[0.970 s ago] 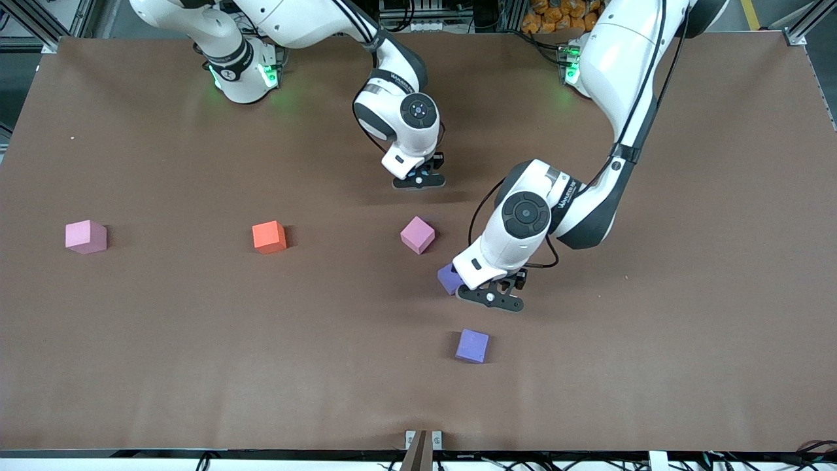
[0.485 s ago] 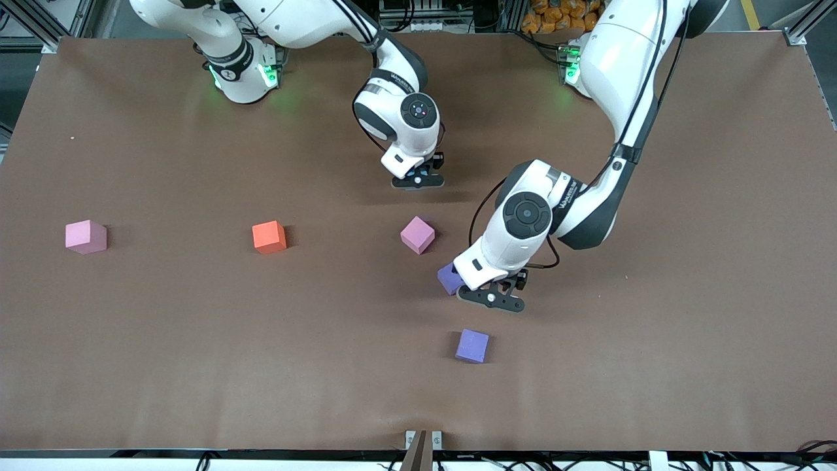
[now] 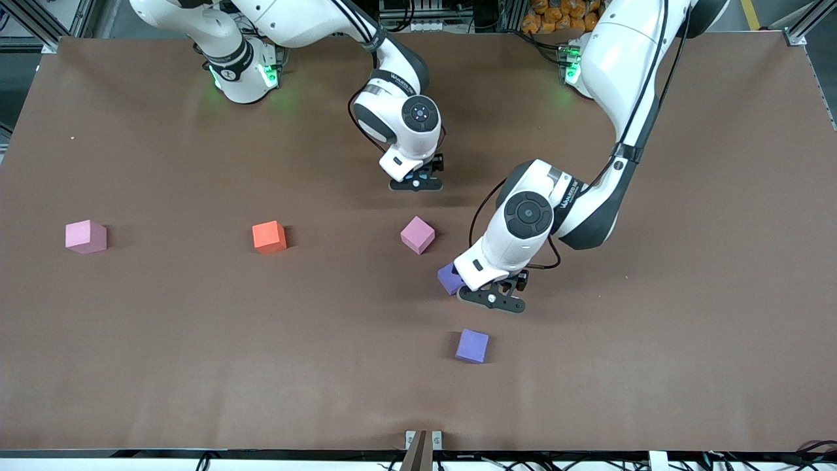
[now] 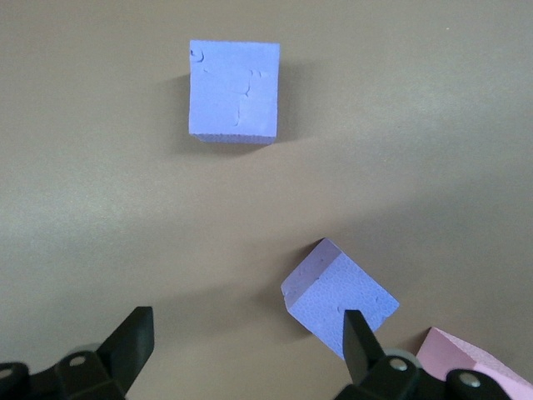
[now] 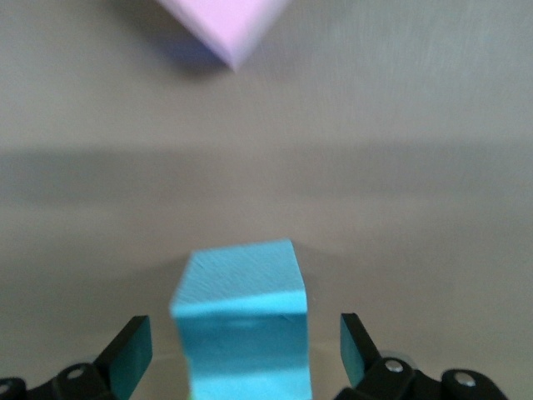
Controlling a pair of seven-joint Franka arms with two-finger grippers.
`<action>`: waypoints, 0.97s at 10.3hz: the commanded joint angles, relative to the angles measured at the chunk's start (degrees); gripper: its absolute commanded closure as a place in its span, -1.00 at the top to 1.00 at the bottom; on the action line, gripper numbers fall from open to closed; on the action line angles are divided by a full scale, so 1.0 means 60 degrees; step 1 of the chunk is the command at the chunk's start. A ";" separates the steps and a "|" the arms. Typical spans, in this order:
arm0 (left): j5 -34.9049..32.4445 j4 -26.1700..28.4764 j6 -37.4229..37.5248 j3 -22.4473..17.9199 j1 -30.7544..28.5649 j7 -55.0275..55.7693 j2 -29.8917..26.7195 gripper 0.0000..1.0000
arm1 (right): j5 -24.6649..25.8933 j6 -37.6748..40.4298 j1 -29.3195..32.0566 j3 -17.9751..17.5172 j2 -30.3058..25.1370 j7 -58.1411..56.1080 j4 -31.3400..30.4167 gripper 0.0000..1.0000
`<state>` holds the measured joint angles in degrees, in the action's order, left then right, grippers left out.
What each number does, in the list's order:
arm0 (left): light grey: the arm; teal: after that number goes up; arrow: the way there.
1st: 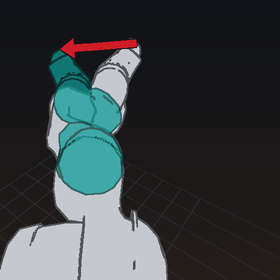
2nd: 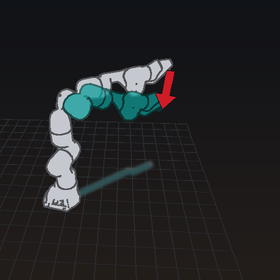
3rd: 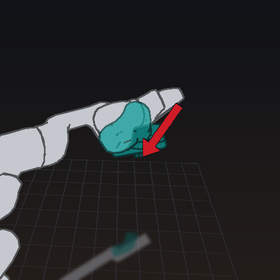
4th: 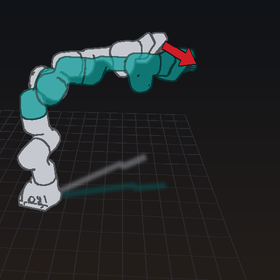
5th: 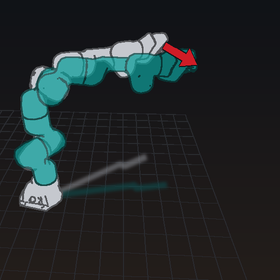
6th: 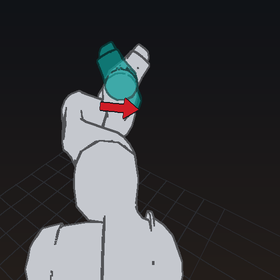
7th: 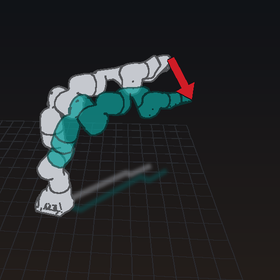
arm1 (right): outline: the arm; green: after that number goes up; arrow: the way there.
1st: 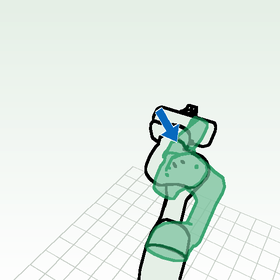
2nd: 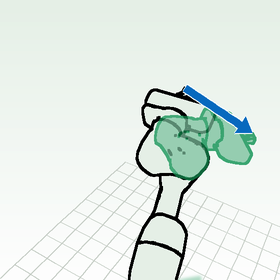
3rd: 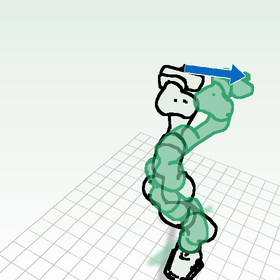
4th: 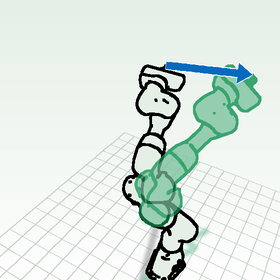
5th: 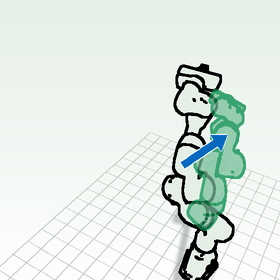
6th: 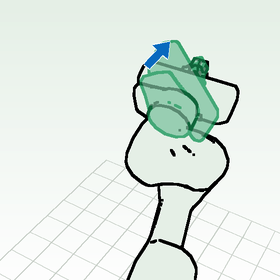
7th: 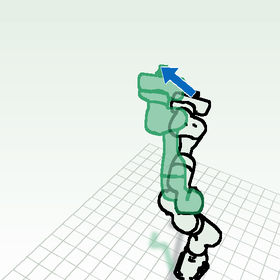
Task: Arrange blocks into number 1
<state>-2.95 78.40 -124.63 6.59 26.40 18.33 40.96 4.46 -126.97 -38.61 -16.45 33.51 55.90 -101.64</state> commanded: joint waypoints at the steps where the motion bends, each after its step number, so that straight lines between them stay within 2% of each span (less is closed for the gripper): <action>1: 0.0111 -0.0029 0.0133 -0.0014 0.0052 -0.0067 -0.0089 1.00 | 0.0075 0.0549 0.0311 -0.0027 -0.0049 0.0044 0.0954 1.00; 4: 0.0111 -0.0029 0.0133 -0.0029 -0.0152 -0.0387 -0.0103 1.00 | 0.0251 0.0463 0.0766 0.0061 0.0156 -0.1578 0.1455 1.00; 6: 0.0111 -0.0029 0.0133 -0.0029 -0.0430 -0.0594 -0.0118 1.00 | 0.1594 0.0361 0.0752 0.0149 0.0813 -0.2080 0.2084 1.00; 8: 0.0096 -0.0029 0.0133 -0.0029 -0.0635 -0.0638 -0.0118 1.00 | 0.1893 -0.0965 0.0781 0.0164 0.1283 -0.2648 0.2130 1.00; 10: 0.0038 -0.0029 0.0133 -0.0058 -0.0869 -0.0740 -0.0089 1.00 | 0.1937 -0.1338 0.0796 0.0164 0.1708 -0.2959 0.2203 1.00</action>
<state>-2.95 78.28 -124.58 6.32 22.06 15.57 40.87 14.72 -134.39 -33.95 -15.19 40.95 39.79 -91.03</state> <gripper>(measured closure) 0.000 0.000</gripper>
